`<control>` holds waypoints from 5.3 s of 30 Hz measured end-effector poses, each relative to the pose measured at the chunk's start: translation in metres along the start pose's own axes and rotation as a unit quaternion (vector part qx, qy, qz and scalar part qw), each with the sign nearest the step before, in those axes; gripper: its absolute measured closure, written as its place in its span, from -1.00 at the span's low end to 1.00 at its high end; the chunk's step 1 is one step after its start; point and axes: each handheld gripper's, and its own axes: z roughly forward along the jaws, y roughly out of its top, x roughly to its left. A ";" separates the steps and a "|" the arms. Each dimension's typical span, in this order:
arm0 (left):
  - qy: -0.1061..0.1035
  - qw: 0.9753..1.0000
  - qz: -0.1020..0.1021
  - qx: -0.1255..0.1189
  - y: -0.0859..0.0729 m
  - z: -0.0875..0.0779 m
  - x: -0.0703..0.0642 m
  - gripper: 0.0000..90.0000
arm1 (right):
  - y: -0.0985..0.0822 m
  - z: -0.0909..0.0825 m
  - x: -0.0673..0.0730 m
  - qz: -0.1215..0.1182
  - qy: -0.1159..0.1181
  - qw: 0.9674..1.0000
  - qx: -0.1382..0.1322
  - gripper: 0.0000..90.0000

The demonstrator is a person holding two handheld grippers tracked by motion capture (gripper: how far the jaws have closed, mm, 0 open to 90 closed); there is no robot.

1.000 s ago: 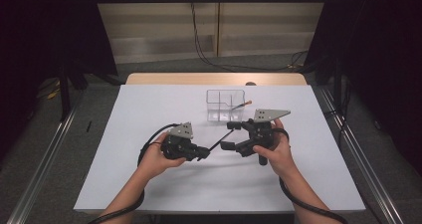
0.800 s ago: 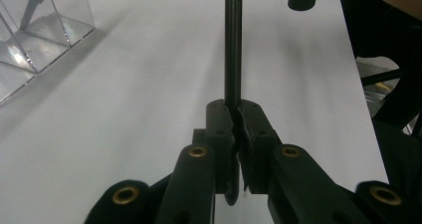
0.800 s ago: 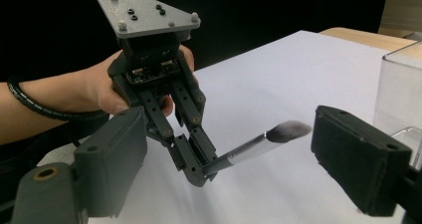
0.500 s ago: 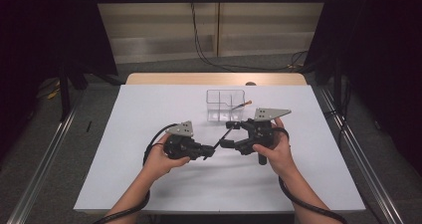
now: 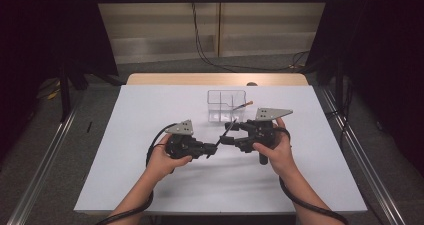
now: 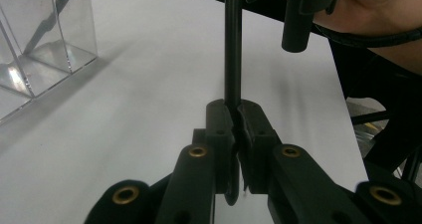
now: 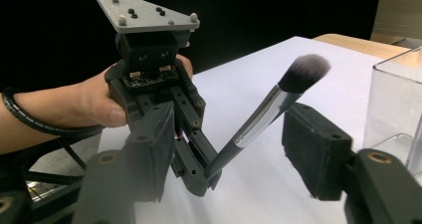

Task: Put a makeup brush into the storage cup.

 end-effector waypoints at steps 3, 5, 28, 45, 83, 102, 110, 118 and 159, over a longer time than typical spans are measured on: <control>0.002 1.000 -0.002 -0.004 0.000 -0.001 0.000 0.87 | 0.000 0.000 0.000 -0.004 -0.004 1.000 0.003 0.02; 0.003 1.000 -0.005 -0.009 0.000 -0.001 0.001 0.87 | 0.000 0.001 0.000 -0.005 -0.009 1.000 0.004 0.08; 0.008 1.000 -0.016 -0.025 0.002 0.008 0.001 0.87 | 0.002 0.002 -0.003 0.027 -0.020 0.999 -0.011 0.79; 0.014 0.999 -0.023 -0.041 0.004 0.022 0.000 0.86 | 0.003 0.003 -0.004 0.044 -0.022 0.998 -0.030 0.87; 0.055 0.995 -0.007 -0.080 0.000 -0.004 0.003 -0.57 | 0.008 -0.008 -0.005 0.021 -0.010 0.999 -0.049 0.87; 0.058 0.994 0.000 -0.090 -0.006 -0.022 0.004 -0.96 | 0.010 -0.011 -0.005 0.011 -0.014 0.999 -0.051 0.87; 0.068 0.994 0.015 -0.081 -0.008 -0.029 0.003 -0.97 | 0.010 -0.012 -0.006 0.008 -0.016 0.999 -0.051 0.87; 0.068 0.994 0.022 -0.077 -0.010 -0.035 0.002 -0.97 | 0.011 -0.012 -0.008 0.007 -0.019 0.998 -0.053 0.87; 0.112 0.990 0.041 -0.077 -0.042 -0.088 0.001 -0.97 | 0.017 -0.014 -0.013 -0.003 -0.030 0.998 -0.060 0.87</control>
